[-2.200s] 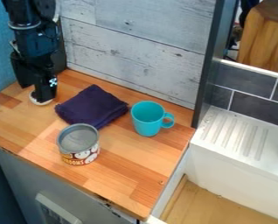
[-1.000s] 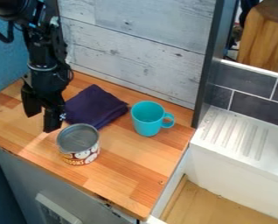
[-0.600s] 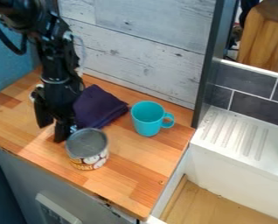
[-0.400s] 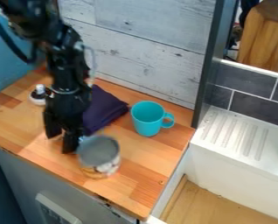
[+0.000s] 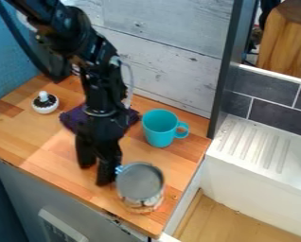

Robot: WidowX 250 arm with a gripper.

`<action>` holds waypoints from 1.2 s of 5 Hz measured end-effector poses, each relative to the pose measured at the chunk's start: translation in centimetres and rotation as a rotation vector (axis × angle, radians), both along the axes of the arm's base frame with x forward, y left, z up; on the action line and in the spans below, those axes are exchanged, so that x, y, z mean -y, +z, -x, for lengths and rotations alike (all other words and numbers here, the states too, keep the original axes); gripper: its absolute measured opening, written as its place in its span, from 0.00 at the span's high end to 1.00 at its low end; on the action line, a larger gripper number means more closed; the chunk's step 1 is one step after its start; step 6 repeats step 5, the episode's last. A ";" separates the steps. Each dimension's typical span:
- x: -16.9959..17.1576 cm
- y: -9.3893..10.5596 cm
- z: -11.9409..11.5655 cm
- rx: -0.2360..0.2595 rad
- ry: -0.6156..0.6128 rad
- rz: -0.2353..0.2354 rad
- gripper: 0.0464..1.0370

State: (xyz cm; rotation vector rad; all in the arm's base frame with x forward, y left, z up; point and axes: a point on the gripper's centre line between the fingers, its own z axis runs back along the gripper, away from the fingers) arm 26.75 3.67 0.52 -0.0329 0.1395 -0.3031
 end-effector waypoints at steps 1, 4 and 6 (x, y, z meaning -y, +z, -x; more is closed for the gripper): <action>-0.2 1.9 -0.2 0.040 0.045 -0.032 0.04; -7.1 7.3 -4.8 0.194 0.175 -0.053 0.04; -8.0 6.1 -5.9 0.178 0.167 -0.048 0.04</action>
